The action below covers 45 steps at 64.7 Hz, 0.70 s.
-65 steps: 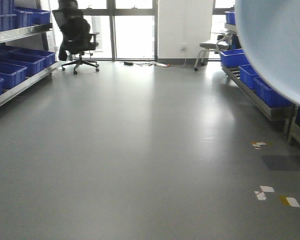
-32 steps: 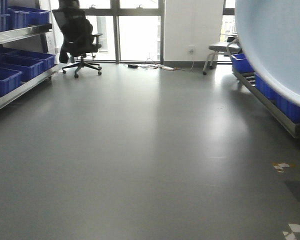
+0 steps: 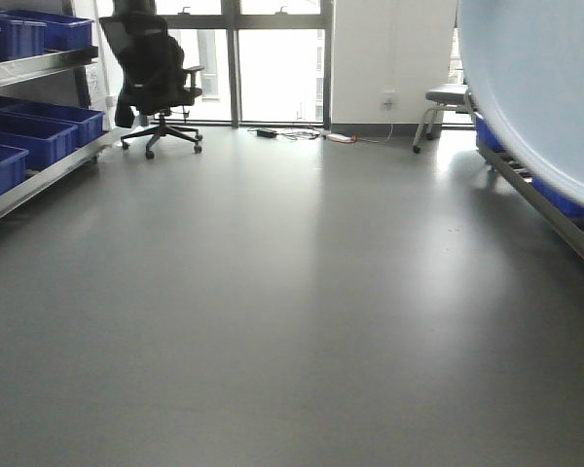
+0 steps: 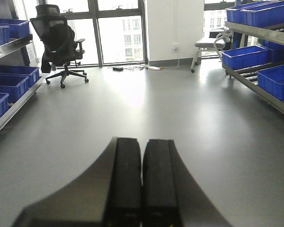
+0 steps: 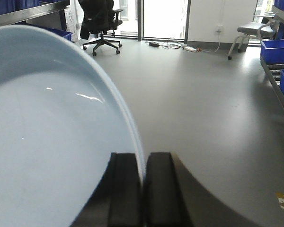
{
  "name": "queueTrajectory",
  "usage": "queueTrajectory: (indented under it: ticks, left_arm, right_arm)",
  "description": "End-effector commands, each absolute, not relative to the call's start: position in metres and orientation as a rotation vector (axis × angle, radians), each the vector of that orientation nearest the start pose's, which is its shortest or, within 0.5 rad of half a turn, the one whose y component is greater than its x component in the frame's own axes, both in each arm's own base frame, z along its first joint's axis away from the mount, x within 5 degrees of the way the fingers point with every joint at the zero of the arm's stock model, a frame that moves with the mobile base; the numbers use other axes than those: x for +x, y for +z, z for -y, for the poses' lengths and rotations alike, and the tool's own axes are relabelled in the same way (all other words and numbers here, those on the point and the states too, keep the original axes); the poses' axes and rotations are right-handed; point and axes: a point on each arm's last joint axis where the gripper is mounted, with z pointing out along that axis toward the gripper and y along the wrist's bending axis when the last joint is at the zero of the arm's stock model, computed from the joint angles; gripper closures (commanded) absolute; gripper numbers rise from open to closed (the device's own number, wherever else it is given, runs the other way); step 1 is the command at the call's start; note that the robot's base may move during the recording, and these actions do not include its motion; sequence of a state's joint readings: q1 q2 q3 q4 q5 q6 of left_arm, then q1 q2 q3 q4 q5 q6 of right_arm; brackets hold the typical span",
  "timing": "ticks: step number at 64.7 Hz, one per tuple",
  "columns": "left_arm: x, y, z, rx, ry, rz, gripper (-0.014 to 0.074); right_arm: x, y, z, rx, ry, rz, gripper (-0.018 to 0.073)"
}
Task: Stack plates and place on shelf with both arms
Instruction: 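Drive the base across the floor to the shelf of blue bins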
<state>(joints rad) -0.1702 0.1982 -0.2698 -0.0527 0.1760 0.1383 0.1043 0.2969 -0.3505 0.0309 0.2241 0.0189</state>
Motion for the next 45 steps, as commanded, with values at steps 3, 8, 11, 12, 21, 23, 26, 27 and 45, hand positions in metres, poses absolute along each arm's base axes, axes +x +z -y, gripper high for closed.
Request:
queueTrajectory:
  ticks: [3, 8, 11, 12, 21, 23, 26, 27, 45]
  left_arm:
    - [0.0641, 0.2942, 0.0116, 0.182, -0.086, -1.465, 0.0514]
    - [0.0641, 0.2942, 0.0116, 0.182, -0.086, -1.465, 0.0514]
    - [0.0641, 0.2942, 0.0116, 0.182, -0.086, -1.465, 0.0514]
    - [0.0641, 0.2942, 0.0116, 0.182, -0.086, -1.465, 0.0514]
    - [0.0641, 0.2942, 0.0116, 0.182, -0.086, -1.465, 0.0514]
    - [0.0641, 0.2942, 0.0116, 0.182, -0.086, -1.465, 0.0514]
    - [0.0641, 0.2942, 0.0116, 0.182, -0.086, -1.465, 0.0514]
    - [0.0641, 0.2942, 0.0116, 0.182, -0.086, -1.465, 0.0514]
    - [0.0641, 0.2942, 0.0116, 0.182, -0.086, -1.465, 0.0514]
  right_arm:
    - [0.0765, 0.3103, -0.0080, -0.042, 0.121, -1.531, 0.0507]
    - [0.0765, 0.3103, -0.0080, -0.042, 0.121, -1.531, 0.0507]
    - [0.0765, 0.3103, -0.0080, -0.042, 0.121, -1.531, 0.0507]
    - [0.0765, 0.3103, -0.0080, -0.042, 0.121, -1.531, 0.0507]
    - [0.0765, 0.3103, -0.0080, -0.042, 0.121, -1.531, 0.0507]
    - [0.0765, 0.3103, -0.0080, -0.042, 0.121, -1.531, 0.0507]
    - [0.0765, 0.3103, -0.0080, -0.042, 0.121, -1.531, 0.0507]
    - [0.0765, 0.3103, -0.0080, -0.042, 0.121, -1.531, 0.0507]
    - [0.0765, 0.3103, -0.0080, -0.042, 0.121, -1.531, 0.0507]
